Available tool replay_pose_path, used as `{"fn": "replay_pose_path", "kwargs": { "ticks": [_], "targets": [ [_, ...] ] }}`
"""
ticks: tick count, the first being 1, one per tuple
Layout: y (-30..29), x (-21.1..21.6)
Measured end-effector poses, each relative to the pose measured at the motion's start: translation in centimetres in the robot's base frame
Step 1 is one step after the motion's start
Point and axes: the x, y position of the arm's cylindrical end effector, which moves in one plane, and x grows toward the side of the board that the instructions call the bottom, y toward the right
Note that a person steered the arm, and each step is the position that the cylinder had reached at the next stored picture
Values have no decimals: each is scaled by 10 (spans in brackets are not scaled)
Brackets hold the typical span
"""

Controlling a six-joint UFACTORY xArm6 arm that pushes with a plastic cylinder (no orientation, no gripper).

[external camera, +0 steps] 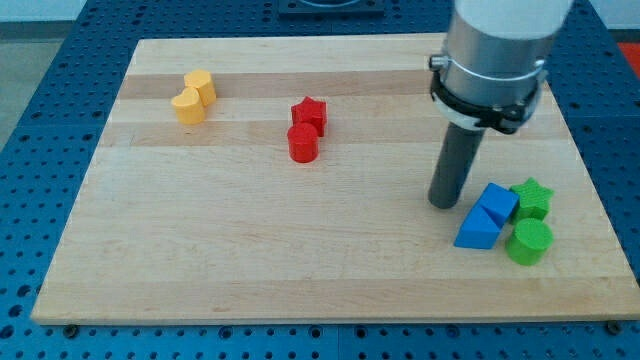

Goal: Separate the red blocks from each other

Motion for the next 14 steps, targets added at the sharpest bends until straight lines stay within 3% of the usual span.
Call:
{"fn": "replay_pose_path", "kwargs": {
  "ticks": [1,5,10,11,12,14],
  "targets": [
    [-14,-21],
    [-18,-22],
    [-186,4],
    [-210,-17],
    [-212,-79],
    [-212,-110]
  ]
}}
